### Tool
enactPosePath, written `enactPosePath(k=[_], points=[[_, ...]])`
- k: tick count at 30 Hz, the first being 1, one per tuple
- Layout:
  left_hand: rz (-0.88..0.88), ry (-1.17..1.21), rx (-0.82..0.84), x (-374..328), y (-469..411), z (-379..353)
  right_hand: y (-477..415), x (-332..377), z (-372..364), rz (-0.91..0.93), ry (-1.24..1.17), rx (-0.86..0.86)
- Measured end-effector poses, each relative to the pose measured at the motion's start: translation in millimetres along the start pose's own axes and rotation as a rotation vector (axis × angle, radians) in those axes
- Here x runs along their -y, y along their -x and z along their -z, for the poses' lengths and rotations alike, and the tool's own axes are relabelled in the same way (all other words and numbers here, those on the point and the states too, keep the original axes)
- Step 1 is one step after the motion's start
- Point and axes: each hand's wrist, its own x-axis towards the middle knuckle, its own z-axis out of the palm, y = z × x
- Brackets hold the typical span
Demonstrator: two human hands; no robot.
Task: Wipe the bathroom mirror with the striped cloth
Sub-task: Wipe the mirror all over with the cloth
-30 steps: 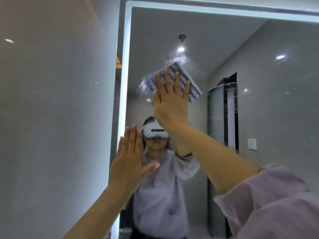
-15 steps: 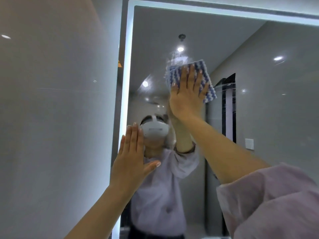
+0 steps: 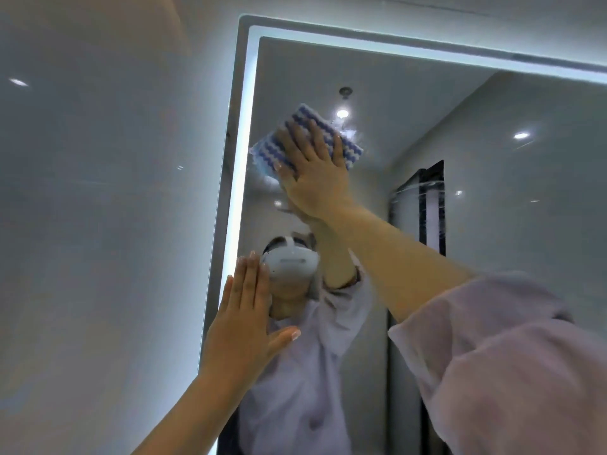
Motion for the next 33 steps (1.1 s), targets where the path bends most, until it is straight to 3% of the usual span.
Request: enactPosePath(k=[5,7,9,13,18,20,23,25,27,33], points=[[0.013,0.004,0.011,0.3,2.3,-1.5,2.8,-26.4,1.7,-0.457,-0.086,-0.075],[0.02,-0.001,0.014,-0.4,2.9,-2.0,11.4,-18.8,-1.9,-0.518,-0.091,-0.08],[0.012,-0.005,0.01,-0.9,2.4,-2.5,21.7,-5.8,-6.3,-0.419,-0.07,-0.081],[-0.003,0.001,0.015,-0.5,0.5,-2.0,37.4,9.0,-11.2,-0.007,-0.031,0.005],[0.01,0.017,0.033,1.8,0.2,-1.9,17.5,-16.3,1.8,0.149,0.043,0.045],[0.018,-0.009,0.045,1.5,1.1,-0.6,9.6,-36.2,9.0,-0.025,-0.011,0.008],[0.021,0.007,0.036,0.7,0.5,0.2,13.0,-52.4,9.8,-0.477,-0.104,-0.058],[0.023,0.017,0.036,-0.3,0.8,-0.2,20.0,-41.9,4.4,-0.591,-0.099,-0.081],[0.027,0.018,0.026,-1.1,1.1,0.1,30.0,-23.0,-1.9,-0.495,-0.074,-0.098],[0.01,0.008,0.016,-3.0,-0.4,-0.2,78.2,11.5,-16.0,0.155,0.009,0.029]])
